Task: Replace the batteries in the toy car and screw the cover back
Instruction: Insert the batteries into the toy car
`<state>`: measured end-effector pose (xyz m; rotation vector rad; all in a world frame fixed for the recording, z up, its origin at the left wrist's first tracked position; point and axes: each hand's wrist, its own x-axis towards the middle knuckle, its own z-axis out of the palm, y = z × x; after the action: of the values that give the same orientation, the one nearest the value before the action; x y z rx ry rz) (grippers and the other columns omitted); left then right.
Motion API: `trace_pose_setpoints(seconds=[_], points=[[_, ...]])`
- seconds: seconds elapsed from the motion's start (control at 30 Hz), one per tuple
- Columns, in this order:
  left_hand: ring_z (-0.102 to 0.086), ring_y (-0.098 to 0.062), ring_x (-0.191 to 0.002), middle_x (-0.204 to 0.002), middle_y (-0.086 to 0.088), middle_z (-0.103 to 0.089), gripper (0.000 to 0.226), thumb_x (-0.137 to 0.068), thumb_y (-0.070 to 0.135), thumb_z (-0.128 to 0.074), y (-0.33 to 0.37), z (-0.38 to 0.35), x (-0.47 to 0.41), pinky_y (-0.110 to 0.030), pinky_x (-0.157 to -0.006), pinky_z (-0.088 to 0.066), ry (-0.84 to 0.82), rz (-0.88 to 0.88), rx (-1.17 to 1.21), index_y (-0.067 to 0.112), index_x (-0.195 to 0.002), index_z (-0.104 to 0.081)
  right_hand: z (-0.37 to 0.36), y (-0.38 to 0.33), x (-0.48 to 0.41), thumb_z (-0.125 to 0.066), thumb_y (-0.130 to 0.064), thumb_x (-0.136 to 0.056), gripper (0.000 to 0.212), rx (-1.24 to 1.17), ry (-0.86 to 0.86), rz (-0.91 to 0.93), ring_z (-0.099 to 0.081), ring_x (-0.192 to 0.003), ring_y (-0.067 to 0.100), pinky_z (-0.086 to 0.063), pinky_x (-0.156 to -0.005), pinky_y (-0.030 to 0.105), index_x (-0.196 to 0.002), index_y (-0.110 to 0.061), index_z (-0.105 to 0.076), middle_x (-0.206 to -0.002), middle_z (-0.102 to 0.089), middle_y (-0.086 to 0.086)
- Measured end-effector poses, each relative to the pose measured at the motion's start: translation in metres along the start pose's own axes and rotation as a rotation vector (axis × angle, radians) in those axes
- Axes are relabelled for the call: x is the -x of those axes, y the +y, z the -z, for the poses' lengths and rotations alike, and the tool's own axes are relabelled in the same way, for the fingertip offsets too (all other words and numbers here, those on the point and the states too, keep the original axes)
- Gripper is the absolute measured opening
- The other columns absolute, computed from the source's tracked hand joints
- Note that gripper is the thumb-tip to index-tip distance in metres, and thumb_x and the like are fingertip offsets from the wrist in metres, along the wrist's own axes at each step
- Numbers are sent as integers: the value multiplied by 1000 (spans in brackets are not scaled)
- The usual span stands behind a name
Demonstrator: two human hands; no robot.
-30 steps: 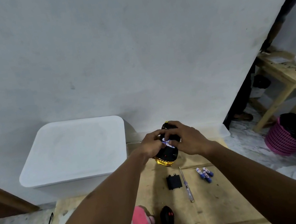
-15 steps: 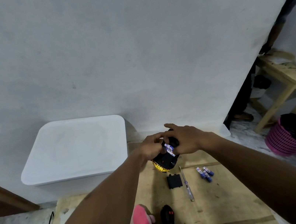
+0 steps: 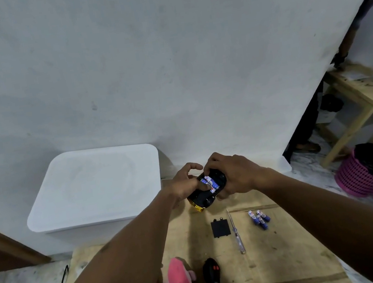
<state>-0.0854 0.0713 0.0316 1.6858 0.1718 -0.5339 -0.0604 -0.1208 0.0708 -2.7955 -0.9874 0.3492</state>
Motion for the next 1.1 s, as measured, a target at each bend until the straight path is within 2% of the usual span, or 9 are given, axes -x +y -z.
trace_pose_setpoints(seconds=[0.1,0.23,0.3,0.37,0.5,0.77,0.93,1.03,1.1], points=[[-66,-28,-102,-113,-11,-66,52,-74,-2,-75,-1,-5,0,-41,-91,-57,-12,-20,-18,28,-114,-62,-3,-3,3,-83,-47,-59,68,14,29,-35,-60,-82,16,-47,-70,28,-119,-31,-54,-117,-48,-11],[-67,-27,-97,-111,-4,-67,50,-77,-1,-73,0,-8,0,-45,-80,-58,12,0,13,28,-117,-63,-9,1,8,-82,-49,-58,69,0,93,-96,-62,-83,18,-48,-72,27,-119,-31,-54,-116,-50,-10],[-66,-26,-99,-116,0,-65,49,-78,5,-77,1,-8,2,-40,-70,-61,37,25,45,34,-115,-64,-11,3,10,-82,-50,-58,69,-33,128,-135,-62,-84,18,-45,-72,26,-118,-33,-54,-116,-50,-11],[-67,-27,-100,-118,0,-65,43,-79,8,-78,1,-8,3,-33,-61,-57,52,17,57,36,-111,-67,-14,4,11,-82,-50,-57,68,-64,148,-169,-63,-85,18,-50,-75,29,-117,-34,-54,-115,-50,-11],[-69,-28,-94,-116,-1,-68,40,-80,7,-78,0,-7,1,-25,-54,-51,72,-34,73,33,-110,-72,-18,4,13,-84,-51,-57,70,-135,155,-213,-61,-89,16,-52,-77,31,-117,-35,-53,-111,-50,-10],[-68,-27,-98,-115,0,-69,37,-80,7,-79,-3,-10,1,-25,-55,-53,58,-38,99,34,-105,-74,-21,6,10,-87,-50,-57,69,-163,114,-241,-59,-92,16,-39,-65,21,-114,-34,-52,-110,-48,-8],[-67,-24,-100,-115,1,-68,37,-81,7,-78,-3,-10,1,-24,-55,-53,62,-43,102,33,-107,-74,-19,7,8,-89,-47,-56,70,-189,84,-215,-58,-88,19,-40,-61,24,-105,-34,-40,-110,-48,-5],[-67,-23,-98,-112,2,-69,37,-81,5,-77,-5,-10,1,-24,-56,-54,70,-38,101,32,-107,-74,-16,8,9,-90,-50,-55,67,-261,89,-179,-59,-86,15,-43,-65,27,-103,-36,-45,-113,-45,-9],[-67,-22,-96,-111,0,-70,38,-81,4,-76,-6,-9,0,-25,-58,-54,74,-35,98,31,-107,-74,-15,8,8,-86,-55,-60,55,-333,138,-176,-60,-79,10,-45,-65,28,-96,-36,-50,-110,-47,-12]])
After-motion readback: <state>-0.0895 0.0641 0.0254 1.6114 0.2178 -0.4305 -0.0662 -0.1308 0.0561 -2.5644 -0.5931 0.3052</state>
